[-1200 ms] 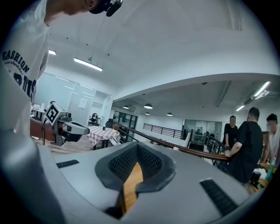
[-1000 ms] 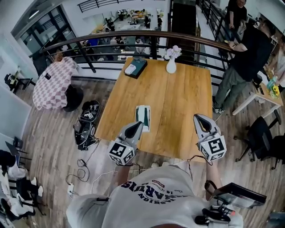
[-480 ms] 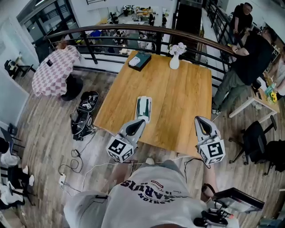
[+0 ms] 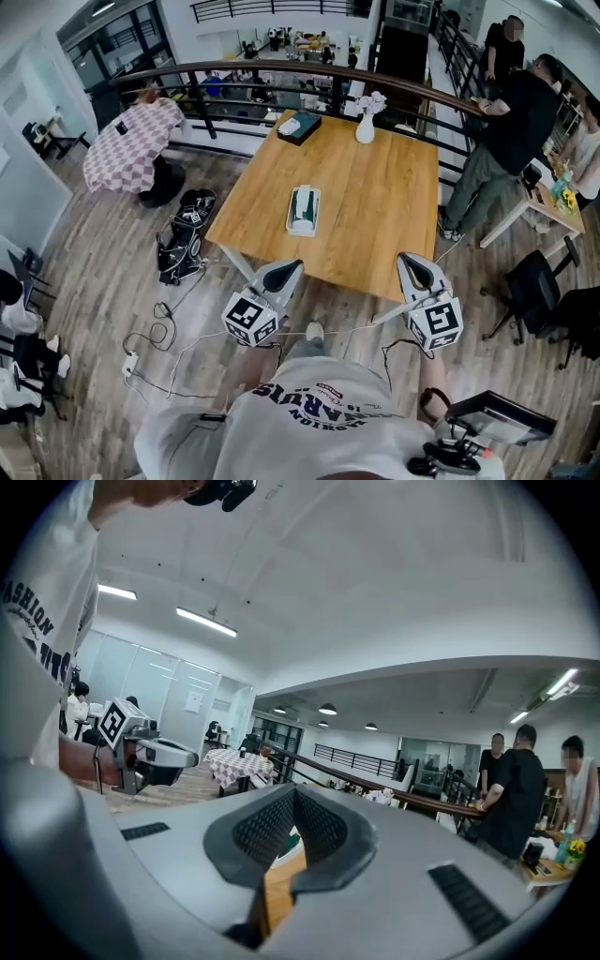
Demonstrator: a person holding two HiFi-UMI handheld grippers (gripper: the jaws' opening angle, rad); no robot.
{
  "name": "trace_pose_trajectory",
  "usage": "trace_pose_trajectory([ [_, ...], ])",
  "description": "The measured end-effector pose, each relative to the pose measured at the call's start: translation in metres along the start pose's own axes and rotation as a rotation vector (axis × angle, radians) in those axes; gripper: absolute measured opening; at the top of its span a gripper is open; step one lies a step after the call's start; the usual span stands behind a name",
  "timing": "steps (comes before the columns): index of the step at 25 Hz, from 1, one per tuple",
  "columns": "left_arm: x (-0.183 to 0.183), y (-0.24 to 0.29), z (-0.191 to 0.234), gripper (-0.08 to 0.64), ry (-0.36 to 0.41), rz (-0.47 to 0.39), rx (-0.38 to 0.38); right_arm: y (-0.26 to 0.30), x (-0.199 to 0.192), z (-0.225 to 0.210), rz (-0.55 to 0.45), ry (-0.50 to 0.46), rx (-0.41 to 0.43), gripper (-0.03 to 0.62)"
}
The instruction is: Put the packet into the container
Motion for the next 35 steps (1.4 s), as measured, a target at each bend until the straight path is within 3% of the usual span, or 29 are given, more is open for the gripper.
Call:
trace_pose_trajectory([
  [3, -0.016, -0.038, -0.051, 0.000, 0.013, 0.005, -0.001, -0.044, -0.014, 0.032, 0.004, -0.003, 0.007, 0.005],
  [7, -0.053, -0.081, -0.114, 0.000, -0.079, 0.043, 0.022, -0.104, -0.031, 0.067, 0.001, 0.029, 0.023, 0.005],
  [12, -0.074, -0.128, -0.194, 0.000, -0.102, 0.143, -0.071, -0.174, -0.044, 0.101, 0.010, 0.093, -0.045, 0.005],
  [15, -0.068, -0.145, -0.223, 0.000, -0.117, 0.143, -0.104, -0.215, -0.050, 0.115, 0.022, 0.138, -0.098, 0.005],
  [27, -0.018, -0.163, -0.248, 0.000, 0.000, 0.054, -0.242, -0.308, -0.062, 0.153, 0.033, 0.317, -0.383, 0.005],
  [32, -0.044, -0.191, -0.244, 0.000, -0.089, 0.108, -0.218, -0.320, -0.053, 0.166, 0.028, 0.326, -0.393, 0.005],
  [35, -0.051, -0.198, -0.240, 0.000, -0.092, 0.140, -0.223, -0.322, -0.048, 0.172, 0.034, 0.318, -0.400, 0.005],
])
Point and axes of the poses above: the fingertips, and each gripper's own axes: y forward along the fingers, z to its left, x out of its top, the point moved 5 cm from there along -y, backward along the fingers, and after that the axes turned 4 degrees about z, right-handed, at the moved point
